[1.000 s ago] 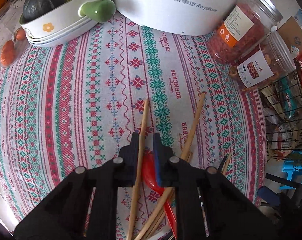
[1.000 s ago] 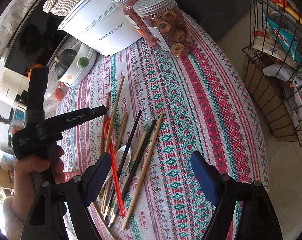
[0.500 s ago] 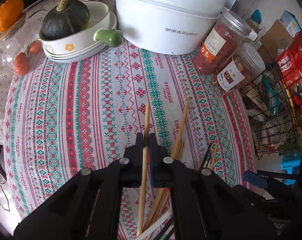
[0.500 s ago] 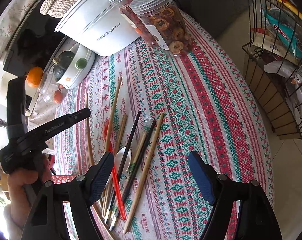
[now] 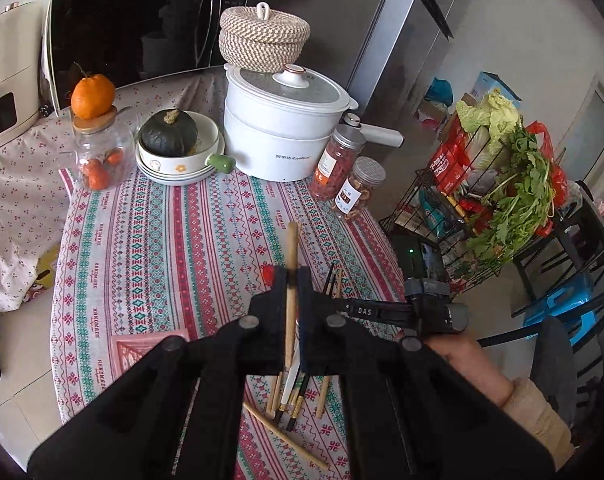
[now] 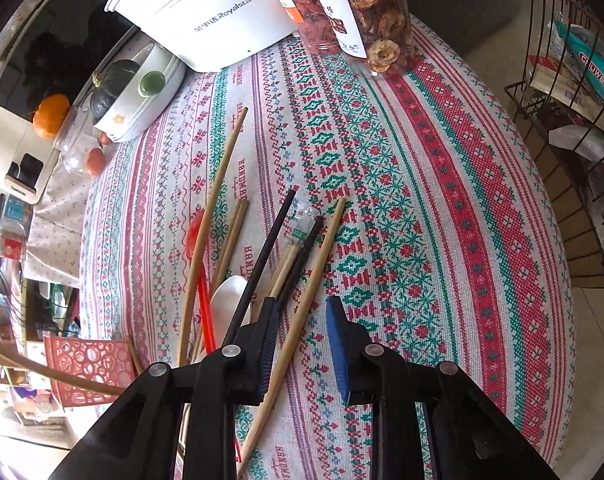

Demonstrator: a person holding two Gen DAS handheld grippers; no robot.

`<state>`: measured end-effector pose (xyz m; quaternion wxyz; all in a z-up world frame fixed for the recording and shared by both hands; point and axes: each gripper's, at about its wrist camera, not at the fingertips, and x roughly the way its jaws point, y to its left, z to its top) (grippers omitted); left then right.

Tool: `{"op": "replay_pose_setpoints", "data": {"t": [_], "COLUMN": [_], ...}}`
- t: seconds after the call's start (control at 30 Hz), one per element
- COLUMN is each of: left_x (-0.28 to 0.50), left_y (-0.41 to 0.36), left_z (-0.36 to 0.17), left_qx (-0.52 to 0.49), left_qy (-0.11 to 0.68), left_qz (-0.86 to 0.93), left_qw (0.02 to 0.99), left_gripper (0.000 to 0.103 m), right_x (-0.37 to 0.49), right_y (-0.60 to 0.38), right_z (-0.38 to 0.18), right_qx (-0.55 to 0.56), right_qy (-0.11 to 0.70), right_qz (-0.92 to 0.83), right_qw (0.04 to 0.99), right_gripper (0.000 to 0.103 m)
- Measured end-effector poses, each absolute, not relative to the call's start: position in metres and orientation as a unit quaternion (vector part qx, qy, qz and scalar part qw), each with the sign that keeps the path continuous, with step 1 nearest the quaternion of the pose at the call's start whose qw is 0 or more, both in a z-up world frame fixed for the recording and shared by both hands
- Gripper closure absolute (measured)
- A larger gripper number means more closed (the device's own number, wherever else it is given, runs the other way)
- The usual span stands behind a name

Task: Organize utensils
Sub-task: 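Grasp a wooden chopstick with the left gripper and lift it, then carry the chopstick over the pink basket with the left gripper while the right gripper grasps another chopstick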

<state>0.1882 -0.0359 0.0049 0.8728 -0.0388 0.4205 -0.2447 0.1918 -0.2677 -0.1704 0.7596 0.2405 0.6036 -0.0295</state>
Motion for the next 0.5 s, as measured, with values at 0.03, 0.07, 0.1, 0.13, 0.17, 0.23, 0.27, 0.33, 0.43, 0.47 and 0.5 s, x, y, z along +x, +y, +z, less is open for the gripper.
{"op": "replay_pose_setpoints", "data": {"t": [0.03,0.07,0.1,0.13,0.17,0.23,0.27,0.33,0.43,0.47,0.5], "left_x": [0.181,0.169,0.162,0.153,0.147,0.135,0.13,0.119,0.11,0.11,0.109], "left_y": [-0.032,-0.029,-0.025,-0.021,-0.017,-0.008,-0.005,0.002,0.016,0.02,0.024], "left_z": [0.008,0.012,0.014,0.015,0.017,0.019,0.019,0.019,0.014,0.014,0.013], "left_qx": [-0.041,-0.045,-0.048,-0.051,-0.055,-0.064,-0.066,-0.063,-0.071,-0.076,-0.081], "left_qy": [0.414,0.405,0.397,0.388,0.38,0.365,0.358,0.341,0.323,0.321,0.319], "left_qz": [-0.248,-0.251,-0.254,-0.255,-0.256,-0.257,-0.256,-0.251,-0.238,-0.236,-0.233], "left_qw": [0.875,0.878,0.881,0.884,0.887,0.893,0.895,0.904,0.913,0.914,0.915], "left_gripper": [0.098,0.098,0.098,0.098,0.098,0.098,0.098,0.098,0.098,0.098,0.098], "right_x": [0.192,0.192,0.194,0.195,0.194,0.194,0.194,0.192,0.182,0.178,0.174], "right_y": [-0.266,-0.264,-0.262,-0.26,-0.258,-0.253,-0.251,-0.249,-0.252,-0.253,-0.253], "right_z": [-0.174,-0.174,-0.174,-0.174,-0.174,-0.174,-0.173,-0.172,-0.16,-0.152,-0.144], "right_qx": [0.236,0.231,0.226,0.22,0.213,0.204,0.199,0.199,0.209,0.205,0.201], "right_qy": [0.609,0.605,0.608,0.608,0.608,0.609,0.609,0.604,0.587,0.577,0.569], "right_qz": [-0.036,-0.041,-0.045,-0.05,-0.053,-0.058,-0.061,-0.06,-0.056,-0.054,-0.051], "right_qw": [0.757,0.76,0.76,0.761,0.763,0.764,0.765,0.769,0.781,0.789,0.796], "right_gripper": [0.087,0.089,0.09,0.091,0.093,0.094,0.094,0.096,0.098,0.098,0.098]}}
